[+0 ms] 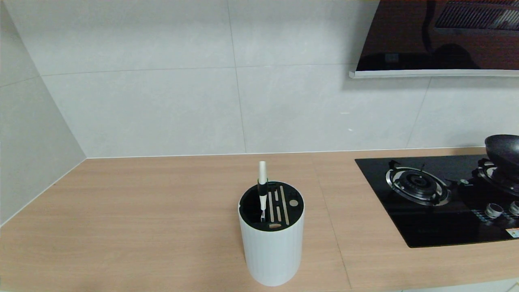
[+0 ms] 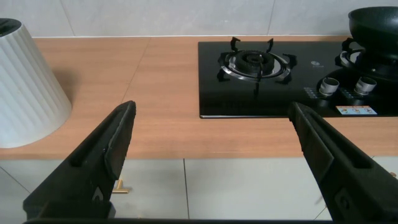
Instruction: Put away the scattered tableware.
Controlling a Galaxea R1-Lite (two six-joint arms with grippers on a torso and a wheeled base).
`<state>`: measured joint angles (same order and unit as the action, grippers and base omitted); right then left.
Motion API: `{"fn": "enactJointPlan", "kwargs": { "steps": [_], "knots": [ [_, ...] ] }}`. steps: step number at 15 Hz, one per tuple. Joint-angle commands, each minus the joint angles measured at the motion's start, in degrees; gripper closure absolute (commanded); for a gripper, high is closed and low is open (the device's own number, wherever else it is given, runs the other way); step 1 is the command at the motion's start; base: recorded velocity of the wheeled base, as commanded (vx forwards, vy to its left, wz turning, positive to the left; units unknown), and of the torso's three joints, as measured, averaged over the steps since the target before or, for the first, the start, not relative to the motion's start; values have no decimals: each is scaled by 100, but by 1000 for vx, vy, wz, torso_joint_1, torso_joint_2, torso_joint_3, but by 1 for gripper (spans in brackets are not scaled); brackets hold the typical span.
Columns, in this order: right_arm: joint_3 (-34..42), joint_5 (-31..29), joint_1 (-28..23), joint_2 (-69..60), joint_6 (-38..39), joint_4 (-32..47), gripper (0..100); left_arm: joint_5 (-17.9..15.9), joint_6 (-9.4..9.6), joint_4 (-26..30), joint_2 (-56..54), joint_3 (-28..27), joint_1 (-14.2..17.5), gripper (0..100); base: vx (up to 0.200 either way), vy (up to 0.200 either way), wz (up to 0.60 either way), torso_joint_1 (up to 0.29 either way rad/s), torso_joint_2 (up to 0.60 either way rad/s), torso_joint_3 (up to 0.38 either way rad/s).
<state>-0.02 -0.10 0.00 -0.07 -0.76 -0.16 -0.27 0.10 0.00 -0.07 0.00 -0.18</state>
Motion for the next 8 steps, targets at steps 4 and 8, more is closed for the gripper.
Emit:
{"fn": "enactJointPlan", "kwargs": {
  "steps": [4, 8],
  "knots": [
    [2, 1, 0, 7, -4, -2, 0, 0, -1, 0, 7, 0, 1, 0, 0, 0, 0, 0, 0, 0],
    [2, 1, 0, 7, -4, -2, 0, 0, -1, 0, 7, 0, 1, 0, 0, 0, 0, 0, 0, 0]
  ]
}}
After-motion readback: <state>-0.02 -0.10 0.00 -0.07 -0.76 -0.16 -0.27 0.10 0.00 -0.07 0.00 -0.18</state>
